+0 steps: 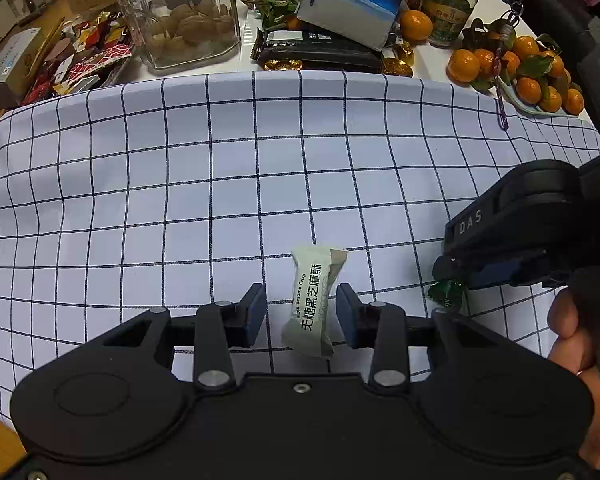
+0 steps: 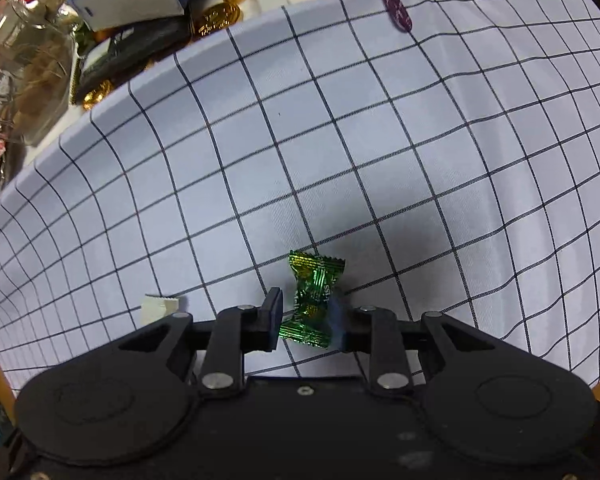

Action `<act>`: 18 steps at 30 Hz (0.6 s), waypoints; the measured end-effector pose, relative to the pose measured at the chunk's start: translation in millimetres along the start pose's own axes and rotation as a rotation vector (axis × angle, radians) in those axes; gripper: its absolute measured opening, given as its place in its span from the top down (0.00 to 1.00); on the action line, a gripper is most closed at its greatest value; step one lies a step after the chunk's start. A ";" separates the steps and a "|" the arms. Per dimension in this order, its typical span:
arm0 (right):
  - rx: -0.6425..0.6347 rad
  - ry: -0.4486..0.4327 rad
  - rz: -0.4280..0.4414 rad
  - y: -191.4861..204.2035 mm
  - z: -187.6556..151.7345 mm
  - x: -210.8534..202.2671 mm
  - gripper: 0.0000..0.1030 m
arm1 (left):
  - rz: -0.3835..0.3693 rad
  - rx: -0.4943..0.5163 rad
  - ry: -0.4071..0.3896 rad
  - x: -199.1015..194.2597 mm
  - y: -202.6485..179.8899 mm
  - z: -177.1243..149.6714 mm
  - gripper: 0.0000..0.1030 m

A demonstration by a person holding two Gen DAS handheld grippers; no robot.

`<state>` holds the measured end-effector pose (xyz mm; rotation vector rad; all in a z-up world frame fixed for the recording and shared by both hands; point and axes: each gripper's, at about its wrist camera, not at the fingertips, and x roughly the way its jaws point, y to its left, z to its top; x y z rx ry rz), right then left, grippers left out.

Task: Organize snacks
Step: 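Grasp the white sesame crisp packet with the left tool while the right tool grasps the green foil candy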

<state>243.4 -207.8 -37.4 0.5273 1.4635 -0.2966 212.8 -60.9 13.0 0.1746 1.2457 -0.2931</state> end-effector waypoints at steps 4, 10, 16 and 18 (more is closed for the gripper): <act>-0.028 0.013 -0.025 6.3 -4.1 8.6 0.71 | 0.001 -0.011 0.021 5.3 0.5 0.3 0.54; -0.059 0.012 -0.051 11.1 -6.1 12.8 0.73 | 0.006 -0.039 0.050 12.5 2.2 1.5 0.54; -0.083 0.006 -0.050 14.9 -6.2 11.1 0.79 | -0.001 -0.067 0.073 19.6 6.3 4.5 0.54; -0.077 0.010 -0.032 11.9 -6.6 6.3 0.79 | 0.003 -0.078 0.073 20.7 8.2 6.2 0.54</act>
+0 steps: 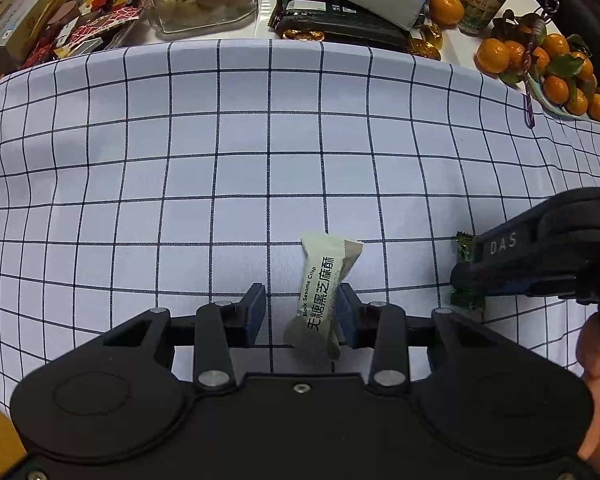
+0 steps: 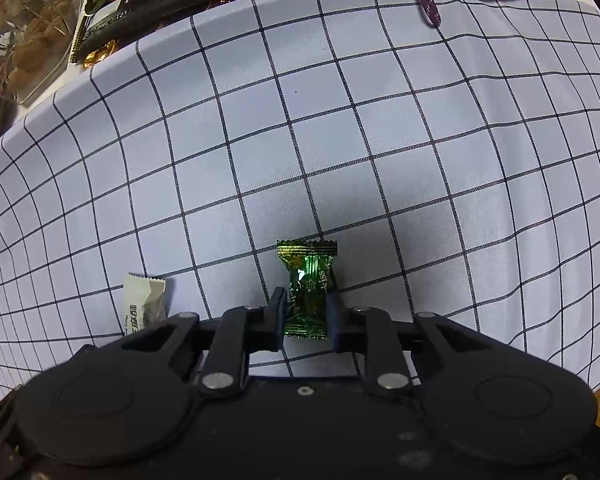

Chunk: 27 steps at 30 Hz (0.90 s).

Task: Organize snacks
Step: 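Grasp the white sesame crisp packet with the left tool while the right tool grasps the green foil candy, then lift and carry both packets over the gold tray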

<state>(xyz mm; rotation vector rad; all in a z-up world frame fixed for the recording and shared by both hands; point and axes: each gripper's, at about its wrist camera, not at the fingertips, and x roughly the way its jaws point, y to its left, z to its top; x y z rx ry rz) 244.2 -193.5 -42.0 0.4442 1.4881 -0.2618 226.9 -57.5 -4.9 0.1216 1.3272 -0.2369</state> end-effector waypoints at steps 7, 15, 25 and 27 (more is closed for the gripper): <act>0.019 -0.011 0.029 -14.8 4.6 -16.3 0.80 | -0.007 -0.035 0.019 7.5 5.5 5.6 0.54; 0.027 0.011 0.034 -26.5 10.2 -20.3 0.80 | -0.050 -0.012 0.023 9.8 -3.4 3.9 0.54; 0.054 0.074 0.060 -43.0 8.7 -8.9 0.80 | -0.034 0.027 0.024 13.7 -15.7 3.4 0.54; 0.061 0.085 0.070 -49.1 7.5 -7.6 0.80 | -0.034 0.028 0.032 15.7 -15.2 3.1 0.54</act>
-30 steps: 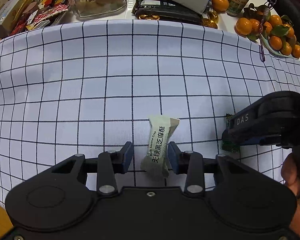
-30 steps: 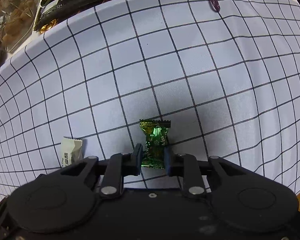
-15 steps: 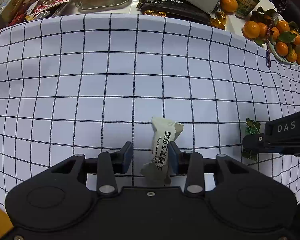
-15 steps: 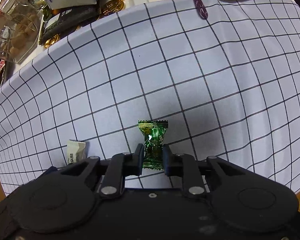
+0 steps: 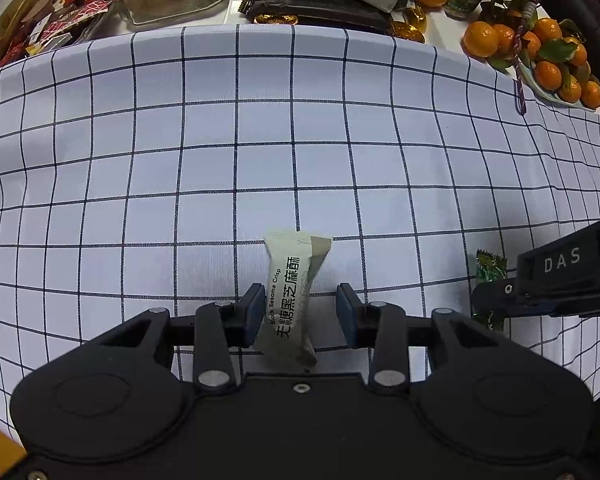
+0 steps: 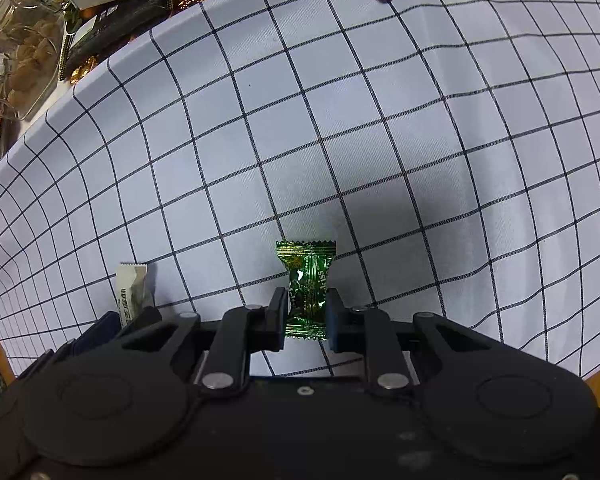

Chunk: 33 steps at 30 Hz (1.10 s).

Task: Organize snacks
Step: 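Lift and carry both packets over the gold tray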

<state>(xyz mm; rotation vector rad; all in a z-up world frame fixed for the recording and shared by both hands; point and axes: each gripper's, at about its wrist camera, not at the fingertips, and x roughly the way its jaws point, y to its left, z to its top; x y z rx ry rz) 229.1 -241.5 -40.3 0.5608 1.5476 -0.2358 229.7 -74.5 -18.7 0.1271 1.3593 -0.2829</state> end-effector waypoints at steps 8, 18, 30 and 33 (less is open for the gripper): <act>0.006 0.006 -0.007 -7.3 0.6 12.9 0.80 | 0.009 -0.003 0.021 7.2 2.4 -1.1 0.54; -0.072 -0.048 -0.066 6.0 -12.2 21.5 0.79 | -0.010 -0.023 0.042 14.2 4.9 2.9 0.54; -0.085 -0.058 -0.075 21.0 -16.0 19.7 0.81 | -0.085 -0.081 0.036 1.5 19.7 4.4 0.74; -0.097 -0.079 -0.043 25.7 -19.6 11.0 0.81 | -0.110 -0.084 -0.010 -14.9 22.6 4.9 0.74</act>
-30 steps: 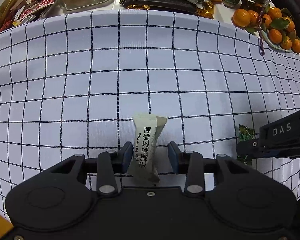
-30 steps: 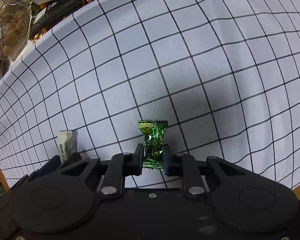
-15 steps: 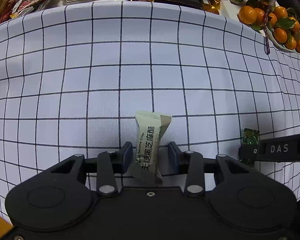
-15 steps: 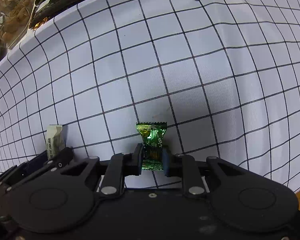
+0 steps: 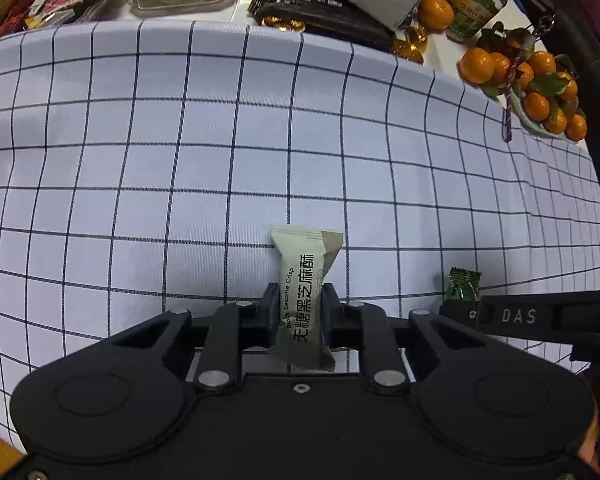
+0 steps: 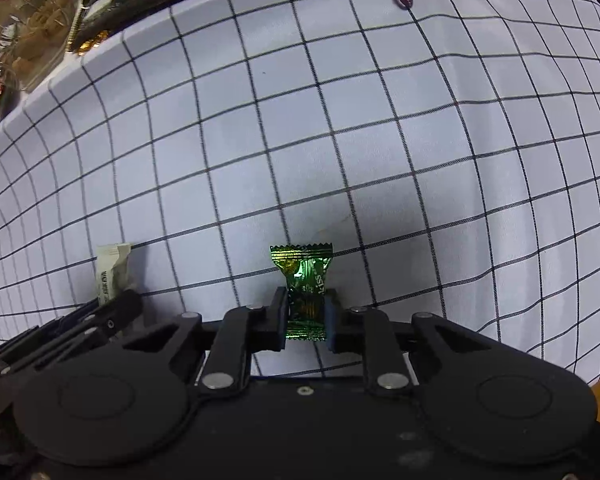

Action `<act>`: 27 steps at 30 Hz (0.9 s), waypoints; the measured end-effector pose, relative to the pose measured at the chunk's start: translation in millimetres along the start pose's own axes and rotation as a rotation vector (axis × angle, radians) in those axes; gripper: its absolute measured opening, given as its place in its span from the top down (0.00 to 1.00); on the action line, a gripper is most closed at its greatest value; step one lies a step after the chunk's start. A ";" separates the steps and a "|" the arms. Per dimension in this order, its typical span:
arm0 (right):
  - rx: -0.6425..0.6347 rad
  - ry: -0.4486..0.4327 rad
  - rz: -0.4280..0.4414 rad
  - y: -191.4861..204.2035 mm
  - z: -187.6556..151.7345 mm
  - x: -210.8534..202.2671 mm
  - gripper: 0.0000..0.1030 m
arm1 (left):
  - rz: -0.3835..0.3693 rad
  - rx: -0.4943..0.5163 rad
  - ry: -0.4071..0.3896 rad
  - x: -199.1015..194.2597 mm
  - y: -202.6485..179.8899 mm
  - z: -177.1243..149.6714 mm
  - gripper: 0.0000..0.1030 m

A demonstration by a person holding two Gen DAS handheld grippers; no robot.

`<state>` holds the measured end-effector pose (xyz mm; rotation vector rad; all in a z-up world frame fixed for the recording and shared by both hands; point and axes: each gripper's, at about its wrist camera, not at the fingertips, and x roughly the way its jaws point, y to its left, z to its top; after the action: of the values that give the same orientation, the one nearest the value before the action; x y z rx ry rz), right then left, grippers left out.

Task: Organize snacks
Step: 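Lift and carry both packets over the gold tray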

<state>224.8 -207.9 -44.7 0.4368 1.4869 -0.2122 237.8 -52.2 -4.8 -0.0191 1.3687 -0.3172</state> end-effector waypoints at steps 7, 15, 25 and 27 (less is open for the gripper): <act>-0.052 -0.162 0.069 5.2 -8.8 -38.4 0.81 | 0.006 0.036 -0.144 -43.9 -7.0 -11.0 0.74; -0.106 -0.300 0.081 -9.1 -47.4 -65.4 0.81 | 0.026 0.035 -0.153 -69.0 -1.3 -62.2 0.74; -0.142 -0.477 0.181 -38.9 -171.8 -102.6 0.81 | -0.002 0.019 -0.207 -94.1 7.4 -168.2 0.74; -0.147 -0.489 0.181 -42.9 -196.1 -103.8 0.81 | 0.000 0.027 -0.217 -95.4 6.8 -185.4 0.74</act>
<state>19.8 -180.2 46.5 0.3660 0.9704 -0.0578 44.8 8.2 46.8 -0.0303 1.1494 -0.3239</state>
